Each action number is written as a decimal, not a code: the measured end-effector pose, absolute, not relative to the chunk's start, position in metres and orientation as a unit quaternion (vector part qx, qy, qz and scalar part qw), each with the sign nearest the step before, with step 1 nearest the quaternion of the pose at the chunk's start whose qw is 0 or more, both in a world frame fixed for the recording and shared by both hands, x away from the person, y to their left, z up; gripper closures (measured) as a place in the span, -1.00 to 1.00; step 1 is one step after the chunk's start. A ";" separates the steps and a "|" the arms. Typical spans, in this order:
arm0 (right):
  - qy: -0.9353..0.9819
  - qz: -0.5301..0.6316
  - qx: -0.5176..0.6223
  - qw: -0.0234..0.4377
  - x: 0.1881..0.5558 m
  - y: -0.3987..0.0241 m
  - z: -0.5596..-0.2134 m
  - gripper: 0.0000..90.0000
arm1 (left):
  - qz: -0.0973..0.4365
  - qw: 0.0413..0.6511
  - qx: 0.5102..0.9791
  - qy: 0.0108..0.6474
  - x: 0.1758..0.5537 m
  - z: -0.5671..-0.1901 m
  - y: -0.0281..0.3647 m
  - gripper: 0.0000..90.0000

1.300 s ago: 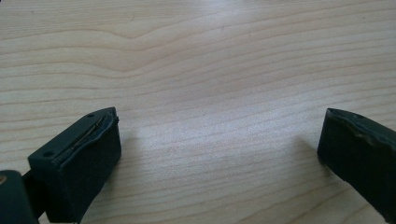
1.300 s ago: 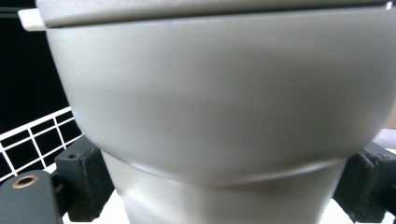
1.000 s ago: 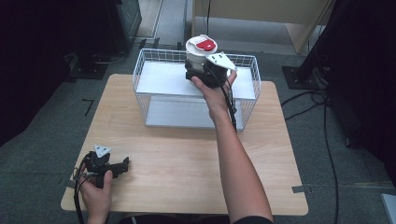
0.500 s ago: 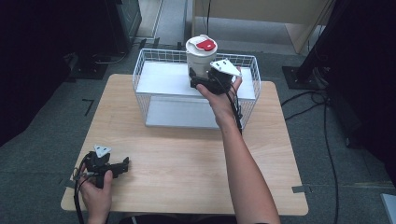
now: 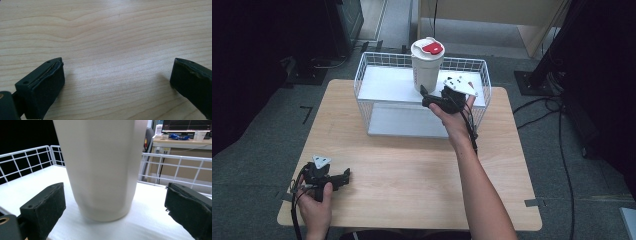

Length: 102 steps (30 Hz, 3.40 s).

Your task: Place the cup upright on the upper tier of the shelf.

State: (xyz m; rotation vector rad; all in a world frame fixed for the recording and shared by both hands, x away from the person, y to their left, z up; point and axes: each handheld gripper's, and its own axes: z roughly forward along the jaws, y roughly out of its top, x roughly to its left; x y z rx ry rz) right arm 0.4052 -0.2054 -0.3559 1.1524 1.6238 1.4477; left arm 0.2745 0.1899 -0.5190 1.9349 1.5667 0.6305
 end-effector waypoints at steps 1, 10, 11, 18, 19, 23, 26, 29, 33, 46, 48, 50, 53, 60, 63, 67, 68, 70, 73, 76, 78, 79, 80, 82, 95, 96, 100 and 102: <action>0.621 0.558 0.438 0.334 0.400 -0.208 -0.357 -0.92 | 0.235 0.283 0.723 0.585 0.274 -0.519 0.190 -1.00; 0.623 0.564 0.429 0.331 0.373 -0.213 -0.367 -0.92 | 0.236 0.283 0.723 0.585 0.275 -0.519 0.190 -1.00; 0.624 0.564 0.429 0.329 0.370 -0.214 -0.368 -0.92 | 0.236 0.283 0.723 0.585 0.275 -0.519 0.190 -1.00; 0.623 0.570 0.424 0.327 0.351 -0.226 -0.377 -0.91 | 0.236 0.283 0.722 0.585 0.275 -0.519 0.190 -1.00; 0.624 0.569 0.424 0.326 0.349 -0.228 -0.378 -0.91 | 0.236 0.284 0.722 0.585 0.275 -0.519 0.190 -1.00; 0.628 0.563 0.427 0.327 0.342 -0.239 -0.387 -0.91 | 0.236 0.283 0.722 0.585 0.275 -0.519 0.190 -1.00; 0.625 0.561 0.434 0.326 0.337 -0.248 -0.395 -0.91 | 0.236 0.283 0.722 0.585 0.275 -0.519 0.190 -1.00; 0.626 0.555 0.441 0.326 0.328 -0.257 -0.406 -0.91 | 0.236 0.283 0.722 0.585 0.275 -0.519 0.190 -1.00; 0.626 0.553 0.443 0.325 0.321 -0.264 -0.412 -0.91 | 0.237 0.283 0.722 0.585 0.275 -0.519 0.190 -1.00; 0.624 0.527 0.477 0.325 0.294 -0.298 -0.445 -0.91 | 0.236 0.283 0.723 0.585 0.274 -0.519 0.190 -1.00; 0.624 0.525 0.479 0.324 0.291 -0.300 -0.447 -0.91 | 0.236 0.283 0.723 0.585 0.274 -0.519 0.190 -1.00; 0.625 0.522 0.482 0.324 0.287 -0.304 -0.452 -0.91 | 0.236 0.283 0.723 0.585 0.274 -0.519 0.190 -1.00; 0.623 0.516 0.491 0.324 0.282 -0.312 -0.457 -0.91 | 0.236 0.283 0.723 0.585 0.274 -0.519 0.190 -1.00; 0.625 0.495 0.505 0.330 0.271 -0.329 -0.470 -0.91 | 0.236 0.283 0.722 0.586 0.274 -0.519 0.190 -1.00; 0.626 0.486 0.512 0.332 0.266 -0.336 -0.476 -0.91 | 0.236 0.283 0.722 0.585 0.274 -0.519 0.190 -1.00; 0.629 0.469 0.521 0.336 0.259 -0.347 -0.484 -0.91 | 0.236 0.283 0.722 0.585 0.274 -0.519 0.190 -1.00; 0.628 0.466 0.524 0.338 0.258 -0.350 -0.485 -0.91 | 0.236 0.283 0.722 0.585 0.274 -0.519 0.190 -1.00; 0.629 0.458 0.529 0.339 0.254 -0.357 -0.488 -0.91 | 0.236 0.283 0.722 0.585 0.274 -0.519 0.190 -1.00; 0.628 0.449 0.536 0.341 0.248 -0.366 -0.491 -0.91 | 0.236 0.283 0.722 0.586 0.274 -0.519 0.190 -1.00; 0.627 0.442 0.543 0.342 0.242 -0.375 -0.495 -0.91 | 0.236 0.283 0.722 0.585 0.274 -0.519 0.190 -1.00; 0.624 0.436 0.550 0.344 0.237 -0.381 -0.499 -0.91 | 0.236 0.283 0.723 0.585 0.274 -0.519 0.190 -1.00; 0.624 0.434 0.552 0.344 0.235 -0.384 -0.501 -0.91 | 0.236 0.283 0.722 0.585 0.274 -0.519 0.190 -1.00; 0.623 0.432 0.555 0.342 0.234 -0.386 -0.502 -0.91 | 0.236 0.283 0.723 0.585 0.274 -0.519 0.190 -1.00; 0.625 0.421 0.561 0.343 0.228 -0.392 -0.507 -0.91 | 0.236 0.283 0.723 0.585 0.274 -0.519 0.190 -1.00; 0.632 0.374 0.582 0.350 0.209 -0.415 -0.520 -0.90 | 0.236 0.283 0.723 0.585 0.274 -0.519 0.190 -1.00; 0.632 0.374 0.582 0.350 0.209 -0.415 -0.520 -0.90 | 0.236 0.283 0.723 0.585 0.274 -0.519 0.190 -1.00; 0.638 0.357 0.591 0.342 0.206 -0.420 -0.520 -0.90 | 0.236 0.283 0.723 0.585 0.274 -0.519 0.190 -1.00; 0.645 0.349 0.596 0.328 0.205 -0.423 -0.521 -0.90 | 0.236 0.282 0.723 0.584 0.274 -0.519 0.190 -1.00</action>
